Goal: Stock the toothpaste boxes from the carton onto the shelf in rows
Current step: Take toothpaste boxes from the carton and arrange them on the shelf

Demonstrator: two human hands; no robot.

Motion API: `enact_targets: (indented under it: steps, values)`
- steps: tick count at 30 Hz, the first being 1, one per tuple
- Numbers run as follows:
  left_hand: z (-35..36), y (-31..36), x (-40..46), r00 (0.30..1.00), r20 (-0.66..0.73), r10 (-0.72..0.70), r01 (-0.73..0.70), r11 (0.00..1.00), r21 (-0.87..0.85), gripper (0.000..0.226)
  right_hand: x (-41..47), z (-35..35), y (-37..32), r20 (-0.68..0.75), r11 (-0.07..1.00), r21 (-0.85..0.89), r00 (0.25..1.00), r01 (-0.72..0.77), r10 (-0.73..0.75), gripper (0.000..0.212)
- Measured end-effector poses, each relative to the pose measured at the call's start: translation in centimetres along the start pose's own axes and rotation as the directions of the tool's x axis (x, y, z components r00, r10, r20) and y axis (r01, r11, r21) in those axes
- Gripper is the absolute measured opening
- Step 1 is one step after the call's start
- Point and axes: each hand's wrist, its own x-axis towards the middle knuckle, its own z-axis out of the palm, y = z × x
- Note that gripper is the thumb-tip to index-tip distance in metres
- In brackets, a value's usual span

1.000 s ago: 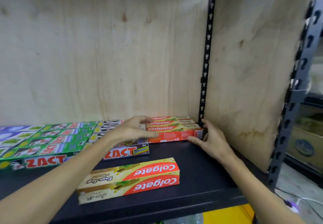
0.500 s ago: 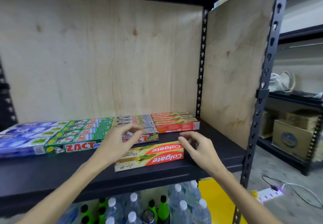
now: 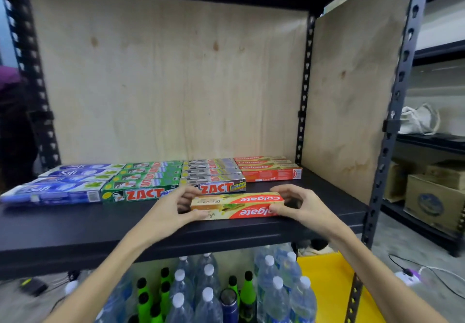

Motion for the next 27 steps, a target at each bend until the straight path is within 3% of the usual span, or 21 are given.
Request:
enact_targets:
  steps: [7,12,15,17,21,27]
  values:
    - [0.3,0.7,-0.8,0.988,-0.146,-0.044,0.038,0.998,-0.042,0.048,-2.4,-0.2,-0.9,0.061,0.986,0.166,0.998,-0.029,0.019,0.04]
    - [2.0,1.6,-3.3,0.933,-0.356,-0.057,0.043,0.998,-0.047,0.04,-4.7,1.8,-1.8,-0.051,0.979,0.201,0.999,0.021,-0.011,0.036]
    - [3.3,2.0,-5.4,0.899,-0.436,-0.044,0.067,0.997,0.037,0.052,-6.1,3.9,-2.9,-0.091,0.979,0.195,0.995,0.065,-0.048,0.033]
    - [4.5,2.9,-6.8,0.896,-0.442,-0.037,0.075,0.995,0.068,0.065,-6.8,5.5,-4.0,-0.096,0.976,0.2,0.993,0.082,-0.063,0.032]
    - [5.9,4.3,-9.0,0.916,-0.402,-0.009,0.01,1.0,0.0,0.063,-7.5,8.6,-5.6,-0.15,0.987,0.119,0.985,0.109,-0.091,0.038]
    - [5.5,4.5,-11.6,0.956,-0.294,0.011,-0.059,0.986,-0.155,0.05,-8.6,12.9,-7.7,-0.227,0.941,0.298,0.97,0.158,-0.091,0.017]
